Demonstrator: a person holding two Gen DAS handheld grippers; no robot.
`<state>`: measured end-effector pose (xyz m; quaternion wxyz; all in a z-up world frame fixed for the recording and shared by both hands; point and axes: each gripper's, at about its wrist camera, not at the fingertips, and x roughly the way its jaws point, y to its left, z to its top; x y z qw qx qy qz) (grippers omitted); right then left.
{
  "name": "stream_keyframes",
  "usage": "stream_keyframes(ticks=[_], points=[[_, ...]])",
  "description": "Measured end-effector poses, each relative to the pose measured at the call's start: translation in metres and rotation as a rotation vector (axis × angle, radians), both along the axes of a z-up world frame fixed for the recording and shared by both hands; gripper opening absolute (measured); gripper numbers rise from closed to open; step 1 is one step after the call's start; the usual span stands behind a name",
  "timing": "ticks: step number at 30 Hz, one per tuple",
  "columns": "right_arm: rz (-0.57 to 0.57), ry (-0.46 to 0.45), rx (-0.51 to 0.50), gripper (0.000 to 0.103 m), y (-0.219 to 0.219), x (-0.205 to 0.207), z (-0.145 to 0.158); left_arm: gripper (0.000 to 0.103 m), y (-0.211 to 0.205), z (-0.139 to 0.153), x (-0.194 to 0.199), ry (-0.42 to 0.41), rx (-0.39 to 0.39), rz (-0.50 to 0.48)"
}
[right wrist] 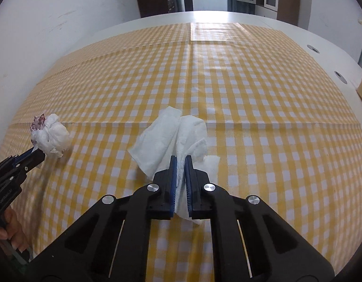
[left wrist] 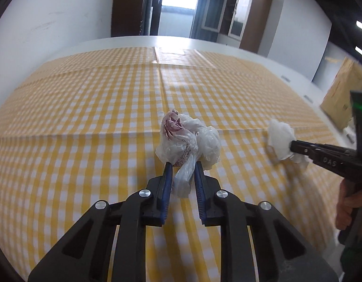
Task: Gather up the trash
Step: 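Grasp the white plastic bag with the left gripper while the right gripper grasps the flat white tissue, then carry the plastic bag with the left gripper while the right gripper carries the tissue to the wastebasket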
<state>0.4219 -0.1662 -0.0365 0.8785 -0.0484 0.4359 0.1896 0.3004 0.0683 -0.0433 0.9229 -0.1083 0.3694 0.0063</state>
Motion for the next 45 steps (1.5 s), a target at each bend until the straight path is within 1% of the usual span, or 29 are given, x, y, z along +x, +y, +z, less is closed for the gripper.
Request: stream_keyframes(ticks=[6, 8, 12, 15, 18, 21, 24, 27, 30, 32, 38, 41, 45], points=[[0.063, -0.066, 0.046, 0.006, 0.015, -0.059, 0.020, 0.015, 0.000, 0.016, -0.057, -0.080, -0.028, -0.014], [0.078, -0.078, 0.065, 0.006, 0.018, -0.078, 0.023, 0.015, 0.003, 0.019, -0.079, -0.099, -0.061, -0.010], [0.117, -0.104, 0.093, 0.006, 0.024, -0.121, 0.028, 0.014, 0.006, 0.023, -0.121, -0.131, -0.092, -0.012], [0.157, -0.127, 0.099, 0.006, 0.028, -0.153, 0.032, 0.014, 0.007, 0.025, -0.154, -0.153, -0.097, -0.020], [0.193, -0.167, 0.088, 0.006, 0.032, -0.186, 0.038, 0.014, 0.007, 0.025, -0.177, -0.168, -0.093, -0.024], [0.216, -0.167, 0.121, 0.006, 0.028, -0.212, 0.038, 0.014, 0.008, 0.024, -0.207, -0.182, -0.093, -0.024], [0.241, -0.176, 0.133, 0.006, 0.025, -0.241, 0.034, 0.014, 0.009, 0.023, -0.232, -0.192, -0.103, -0.024], [0.275, -0.180, 0.141, 0.006, 0.024, -0.269, 0.028, 0.014, 0.010, 0.018, -0.255, -0.195, -0.118, -0.020], [0.297, -0.179, 0.134, 0.006, 0.023, -0.288, 0.018, 0.014, -0.002, 0.009, -0.274, -0.189, -0.060, -0.026], [0.307, -0.166, 0.140, 0.006, 0.021, -0.301, 0.011, 0.014, -0.004, 0.001, -0.280, -0.171, -0.045, -0.027], [0.333, -0.130, 0.146, 0.006, 0.015, -0.335, -0.008, 0.014, 0.002, -0.020, -0.302, -0.133, -0.061, -0.026], [0.347, -0.114, 0.140, 0.006, 0.014, -0.345, -0.018, 0.014, 0.001, -0.032, -0.314, -0.111, -0.084, -0.037], [0.363, -0.083, 0.127, 0.006, 0.015, -0.357, -0.037, 0.014, -0.006, -0.052, -0.316, -0.067, -0.072, -0.057]])
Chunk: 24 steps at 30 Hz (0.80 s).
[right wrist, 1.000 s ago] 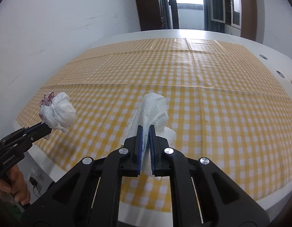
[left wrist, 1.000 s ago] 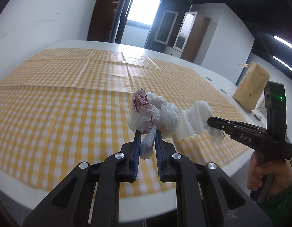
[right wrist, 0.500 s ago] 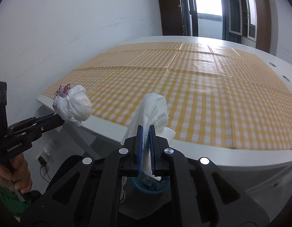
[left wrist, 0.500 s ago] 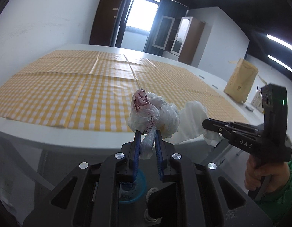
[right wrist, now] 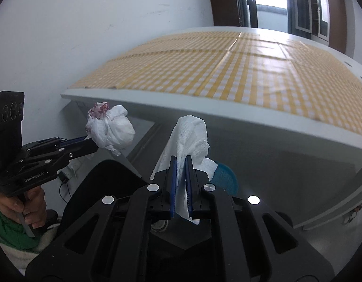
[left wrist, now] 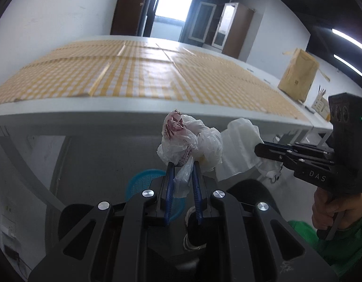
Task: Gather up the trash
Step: 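Carry the plastic bag with the left gripper while the right gripper carries the tissue to the wastebasket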
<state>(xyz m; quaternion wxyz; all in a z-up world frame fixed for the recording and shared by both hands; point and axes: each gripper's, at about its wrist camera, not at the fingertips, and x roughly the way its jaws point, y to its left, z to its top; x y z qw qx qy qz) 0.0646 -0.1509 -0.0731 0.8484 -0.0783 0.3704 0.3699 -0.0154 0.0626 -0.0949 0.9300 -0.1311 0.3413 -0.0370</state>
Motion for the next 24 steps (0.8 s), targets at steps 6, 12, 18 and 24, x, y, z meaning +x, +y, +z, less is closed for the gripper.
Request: stream_keyframes(ticks=[6, 12, 18, 24], points=[[-0.031, 0.067, -0.045, 0.006, 0.003, 0.011, -0.044, 0.014, 0.004, -0.040, 0.017, 0.082, -0.035, 0.002], [-0.058, 0.169, -0.083, 0.006, 0.014, 0.035, -0.099, 0.014, 0.031, -0.100, 0.050, 0.227, -0.113, 0.043], [-0.089, 0.259, -0.125, 0.007, 0.023, 0.064, -0.147, 0.014, 0.044, -0.137, 0.078, 0.307, -0.176, 0.063], [-0.099, 0.341, -0.161, 0.007, 0.036, 0.079, -0.189, 0.014, 0.053, -0.170, 0.105, 0.402, -0.197, 0.078]])
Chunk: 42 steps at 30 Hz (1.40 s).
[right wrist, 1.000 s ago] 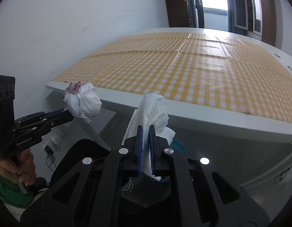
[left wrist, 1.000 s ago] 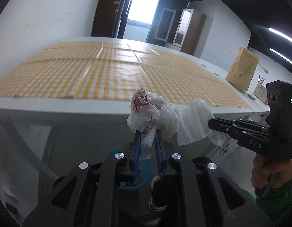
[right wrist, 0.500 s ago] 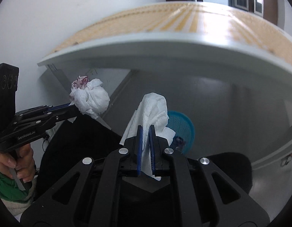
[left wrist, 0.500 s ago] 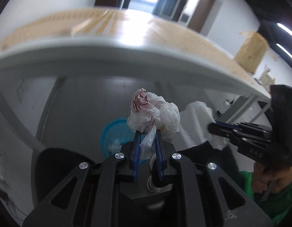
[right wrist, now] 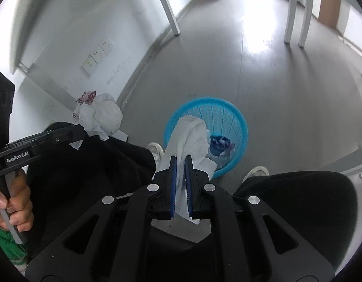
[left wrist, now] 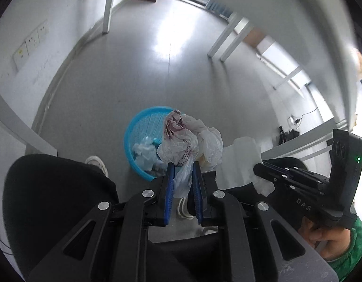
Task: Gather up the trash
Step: 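Carry the plastic bag with the left gripper while the right gripper carries the tissue to the wastebasket, then open both grippers over the blue wastebasket to drop the bag and tissue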
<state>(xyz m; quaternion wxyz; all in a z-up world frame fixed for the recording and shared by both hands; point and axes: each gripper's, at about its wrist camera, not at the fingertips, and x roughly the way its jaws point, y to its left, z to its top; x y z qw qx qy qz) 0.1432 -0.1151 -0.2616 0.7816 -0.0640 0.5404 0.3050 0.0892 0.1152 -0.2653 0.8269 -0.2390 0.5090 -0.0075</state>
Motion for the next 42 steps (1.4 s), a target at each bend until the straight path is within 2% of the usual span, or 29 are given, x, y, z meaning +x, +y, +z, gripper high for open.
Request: stream_keyframes(ticks=[3, 4, 14, 18, 23, 26, 32, 34, 35, 36, 37, 38, 40, 42], points=[[-0.010, 0.040, -0.017, 0.007, 0.003, 0.014, -0.019, 0.014, 0.003, -0.016, 0.016, 0.042, -0.001, 0.011], [-0.014, 0.054, -0.022, 0.007, 0.018, 0.021, -0.025, 0.014, 0.006, -0.019, 0.020, 0.054, -0.009, 0.018], [-0.072, 0.180, -0.026, 0.007, 0.028, 0.078, -0.078, 0.014, 0.004, -0.076, 0.069, 0.183, -0.040, 0.032], [-0.079, 0.176, -0.060, 0.007, 0.033, 0.095, -0.094, 0.014, 0.007, -0.095, 0.085, 0.232, -0.051, 0.048], [-0.108, 0.217, -0.101, 0.006, 0.038, 0.119, -0.124, 0.014, 0.003, -0.119, 0.111, 0.287, -0.024, 0.048], [-0.121, 0.194, -0.147, 0.007, 0.044, 0.133, -0.139, 0.014, 0.004, -0.139, 0.129, 0.341, -0.024, 0.071], [-0.131, 0.248, -0.143, 0.008, 0.052, 0.150, -0.165, 0.015, 0.012, -0.166, 0.151, 0.395, -0.056, 0.112], [-0.146, 0.254, -0.150, 0.010, 0.049, 0.154, -0.170, 0.018, 0.011, -0.168, 0.153, 0.398, -0.062, 0.112], [-0.157, 0.258, -0.150, 0.013, 0.048, 0.156, -0.172, 0.029, 0.011, -0.167, 0.154, 0.395, -0.063, 0.117], [-0.162, 0.262, -0.148, 0.023, 0.047, 0.158, -0.173, 0.046, 0.013, -0.165, 0.154, 0.380, -0.072, 0.121], [-0.159, 0.262, -0.141, 0.029, 0.047, 0.160, -0.176, 0.051, 0.013, -0.161, 0.155, 0.360, -0.078, 0.122], [-0.153, 0.254, -0.137, 0.038, 0.047, 0.160, -0.176, 0.054, 0.014, -0.156, 0.155, 0.341, -0.076, 0.121], [-0.144, 0.234, -0.137, 0.039, 0.046, 0.159, -0.173, 0.054, 0.018, -0.150, 0.155, 0.320, -0.059, 0.132], [-0.153, 0.231, -0.124, 0.039, 0.042, 0.159, -0.170, 0.054, 0.025, -0.148, 0.152, 0.319, -0.080, 0.161]])
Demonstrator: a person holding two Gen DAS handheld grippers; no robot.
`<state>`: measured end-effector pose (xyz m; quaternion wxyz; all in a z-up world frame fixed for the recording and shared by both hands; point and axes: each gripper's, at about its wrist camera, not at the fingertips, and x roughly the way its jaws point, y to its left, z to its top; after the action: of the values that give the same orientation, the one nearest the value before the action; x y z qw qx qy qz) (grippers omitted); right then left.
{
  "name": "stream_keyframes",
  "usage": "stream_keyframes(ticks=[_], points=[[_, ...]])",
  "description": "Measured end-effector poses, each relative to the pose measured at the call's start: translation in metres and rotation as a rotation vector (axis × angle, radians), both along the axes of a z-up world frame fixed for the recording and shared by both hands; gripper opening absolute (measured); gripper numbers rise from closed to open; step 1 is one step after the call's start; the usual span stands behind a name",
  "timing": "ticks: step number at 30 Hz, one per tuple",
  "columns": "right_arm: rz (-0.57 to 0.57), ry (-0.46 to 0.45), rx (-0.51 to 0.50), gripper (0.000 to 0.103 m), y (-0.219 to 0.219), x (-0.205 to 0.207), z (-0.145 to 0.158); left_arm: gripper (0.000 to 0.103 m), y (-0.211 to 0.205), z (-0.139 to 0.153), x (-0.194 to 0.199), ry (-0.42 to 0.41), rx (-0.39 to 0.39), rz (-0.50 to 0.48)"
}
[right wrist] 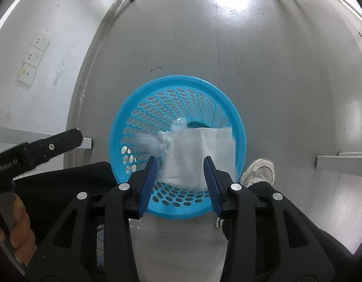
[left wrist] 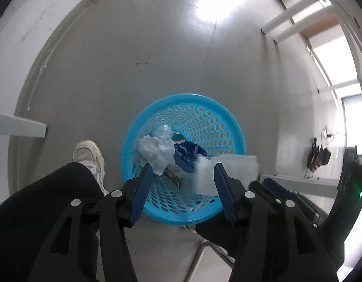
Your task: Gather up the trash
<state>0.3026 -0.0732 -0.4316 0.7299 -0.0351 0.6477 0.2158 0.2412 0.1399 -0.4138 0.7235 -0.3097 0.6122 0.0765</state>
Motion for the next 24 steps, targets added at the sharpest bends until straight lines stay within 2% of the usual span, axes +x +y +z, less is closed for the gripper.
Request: stream_keyframes(ticks=[6, 10, 13, 16, 19, 21, 24], points=[[0.009, -0.036, 0.005, 0.040, -0.007, -0.011, 0.019, 0.053, -0.002, 0.015, -0.009, -0.001, 0.006, -0.011], [0.008, -0.066, 0.016, 0.046, -0.016, -0.024, 0.042, 0.057, -0.009, 0.041, -0.027, -0.040, 0.029, -0.066], [0.027, -0.097, 0.033, 0.048, -0.023, -0.040, 0.063, 0.065, -0.016, 0.062, -0.046, -0.085, 0.065, -0.109], [0.043, -0.117, 0.059, 0.058, -0.031, -0.056, 0.083, 0.072, -0.027, 0.080, -0.066, -0.114, 0.129, -0.180], [0.072, -0.155, 0.067, 0.070, -0.041, -0.077, 0.107, 0.084, -0.034, 0.100, -0.085, -0.166, 0.176, -0.226], [0.087, -0.171, 0.080, 0.080, -0.049, -0.090, 0.121, 0.092, -0.034, 0.115, -0.102, -0.213, 0.169, -0.225], [0.108, -0.198, 0.071, 0.093, -0.059, -0.110, 0.137, 0.097, -0.040, 0.124, -0.121, -0.243, 0.146, -0.236]])
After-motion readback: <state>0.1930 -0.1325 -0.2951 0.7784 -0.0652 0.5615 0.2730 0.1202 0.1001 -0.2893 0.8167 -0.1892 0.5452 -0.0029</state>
